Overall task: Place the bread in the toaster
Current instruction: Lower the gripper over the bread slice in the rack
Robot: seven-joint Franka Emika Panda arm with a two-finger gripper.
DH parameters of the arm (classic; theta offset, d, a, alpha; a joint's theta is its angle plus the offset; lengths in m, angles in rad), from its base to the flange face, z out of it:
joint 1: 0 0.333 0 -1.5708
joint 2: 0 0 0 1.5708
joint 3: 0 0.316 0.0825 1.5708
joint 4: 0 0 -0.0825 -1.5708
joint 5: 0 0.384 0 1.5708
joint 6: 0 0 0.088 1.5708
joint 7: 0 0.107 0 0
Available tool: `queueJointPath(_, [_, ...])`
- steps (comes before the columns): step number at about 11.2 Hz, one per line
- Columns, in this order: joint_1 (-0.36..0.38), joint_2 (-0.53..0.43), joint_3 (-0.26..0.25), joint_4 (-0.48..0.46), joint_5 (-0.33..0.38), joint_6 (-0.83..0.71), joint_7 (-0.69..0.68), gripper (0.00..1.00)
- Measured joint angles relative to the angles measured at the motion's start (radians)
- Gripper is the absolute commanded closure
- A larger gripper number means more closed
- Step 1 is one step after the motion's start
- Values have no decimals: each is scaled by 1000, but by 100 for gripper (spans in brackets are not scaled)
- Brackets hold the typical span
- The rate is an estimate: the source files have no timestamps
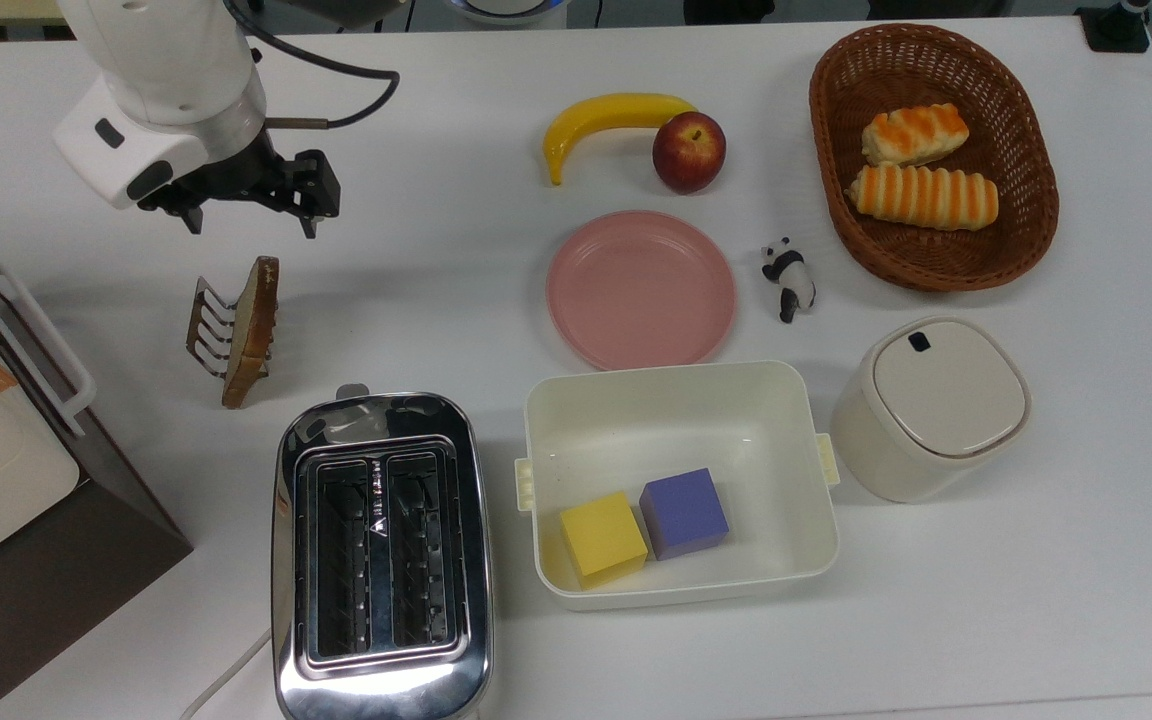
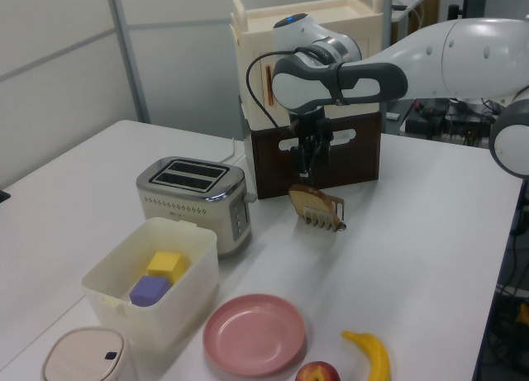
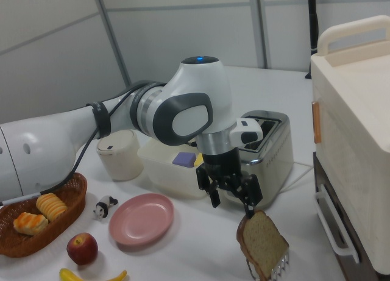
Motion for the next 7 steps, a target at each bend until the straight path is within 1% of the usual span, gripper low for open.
queueJointPath(5, [2, 11, 0, -11, 0, 21, 4, 0])
queueJointPath(6, [2, 18, 0, -12, 0, 48, 17, 5])
queueJointPath(7, [2, 28, 0, -14, 0, 71, 29, 19])
